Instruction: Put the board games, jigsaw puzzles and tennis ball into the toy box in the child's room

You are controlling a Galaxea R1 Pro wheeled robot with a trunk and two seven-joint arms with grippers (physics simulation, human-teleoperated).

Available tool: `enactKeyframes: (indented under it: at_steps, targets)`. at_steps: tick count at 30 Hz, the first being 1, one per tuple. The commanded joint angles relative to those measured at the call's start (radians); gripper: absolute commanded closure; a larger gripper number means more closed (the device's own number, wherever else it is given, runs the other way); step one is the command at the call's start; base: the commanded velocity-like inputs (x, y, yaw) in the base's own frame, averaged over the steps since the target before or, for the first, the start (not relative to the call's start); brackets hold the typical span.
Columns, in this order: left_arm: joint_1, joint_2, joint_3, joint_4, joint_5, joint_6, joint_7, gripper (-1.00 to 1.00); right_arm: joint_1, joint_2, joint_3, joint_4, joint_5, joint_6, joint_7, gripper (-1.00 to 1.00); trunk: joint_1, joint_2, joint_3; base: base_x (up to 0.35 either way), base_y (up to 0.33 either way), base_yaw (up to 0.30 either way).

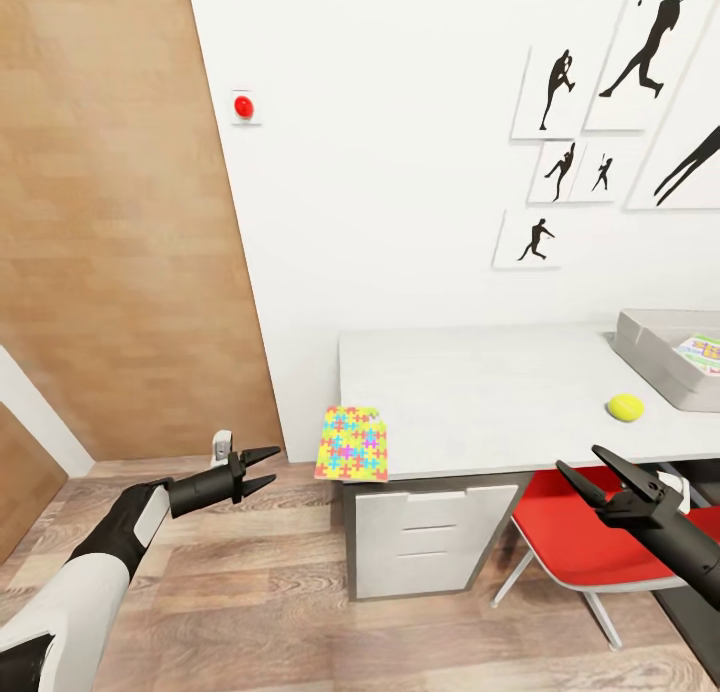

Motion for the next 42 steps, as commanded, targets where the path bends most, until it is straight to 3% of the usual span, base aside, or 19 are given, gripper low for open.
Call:
enactKeyframes:
  at_steps: [1, 25, 42]
  targets:
    - [-0.001, 0.0, 0.001, 0.0, 0.001, 0.007, -0.002, -1.0, -0.001, 0.0, 0.001, 0.0, 0.001, 0.004, 0.002, -1.0, 0.0, 0.0, -0.001, 0.0, 0.0, 0.0]
    - [-0.001, 0.0, 0.001, 0.0, 0.003, 0.008, -0.008, -1.0, -0.001, 0.0, 0.018, 0.0, 0.0, -0.022, 0.002, -1.0, 0.0, 0.0, -0.001, 0.045, -0.001, 0.0]
    - [-0.001, 0.0, 0.001, 0.0, 0.003, 0.008, -0.008, -1.0, -0.001, 0.0, 0.018, -0.001, 0.0, -0.022, 0.002, -1.0, 0.0, 0.0, -0.001, -0.029, -0.103, 0.0]
